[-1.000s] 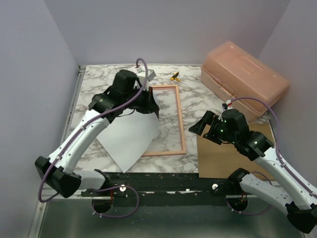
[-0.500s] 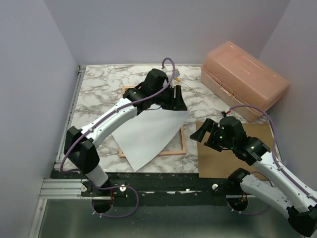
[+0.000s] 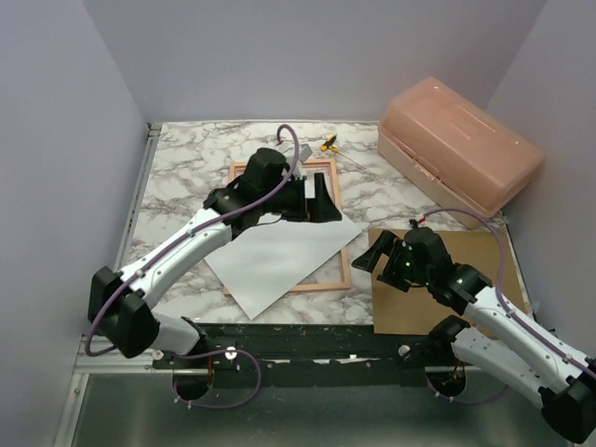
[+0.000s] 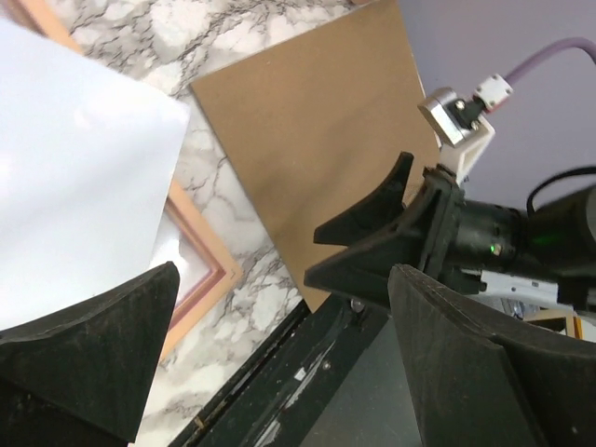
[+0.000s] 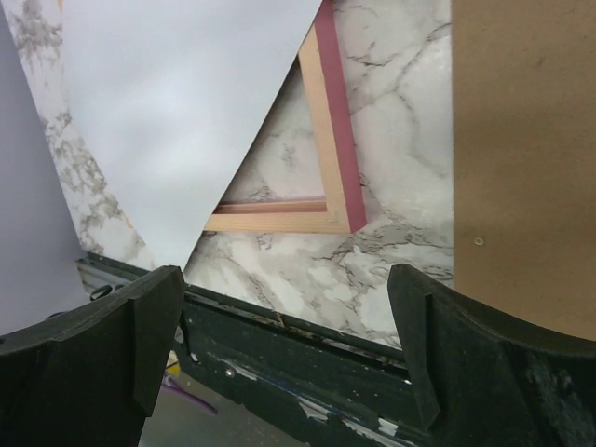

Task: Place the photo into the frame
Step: Turn over the photo from the photo frame.

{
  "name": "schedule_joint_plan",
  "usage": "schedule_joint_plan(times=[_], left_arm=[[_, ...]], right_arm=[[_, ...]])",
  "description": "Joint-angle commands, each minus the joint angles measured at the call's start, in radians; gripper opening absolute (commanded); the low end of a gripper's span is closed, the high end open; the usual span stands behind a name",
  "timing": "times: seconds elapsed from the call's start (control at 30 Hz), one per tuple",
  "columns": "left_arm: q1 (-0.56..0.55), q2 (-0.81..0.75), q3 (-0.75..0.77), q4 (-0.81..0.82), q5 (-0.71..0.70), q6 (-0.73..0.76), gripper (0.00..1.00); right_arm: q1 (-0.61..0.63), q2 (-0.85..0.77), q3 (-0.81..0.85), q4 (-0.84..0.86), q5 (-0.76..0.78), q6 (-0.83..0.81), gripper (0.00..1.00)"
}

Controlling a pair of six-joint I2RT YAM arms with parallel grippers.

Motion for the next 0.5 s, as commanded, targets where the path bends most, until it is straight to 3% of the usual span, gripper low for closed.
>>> schedule_joint_plan(times=[0.0,0.27,0.47], left_arm=[[0.059,-0.184,-0.203,0.010,-0.018,-0.035,0.97],[0.122,-0.528,-0.571,0.011,0.008,-0.136,0.97],[0.127,-0.700,-0.720,-0.014,0.004,-0.195,0.97]], right_arm=[[-0.005,0.067,-0.050,0.231,-0.120,0.061,1.00],[-0.005,0.233,-0.095,0.492,-0.225,0.136,0.96],[-0.019,0.260,-0.126,0.487,-0.068,0.162,0.91]])
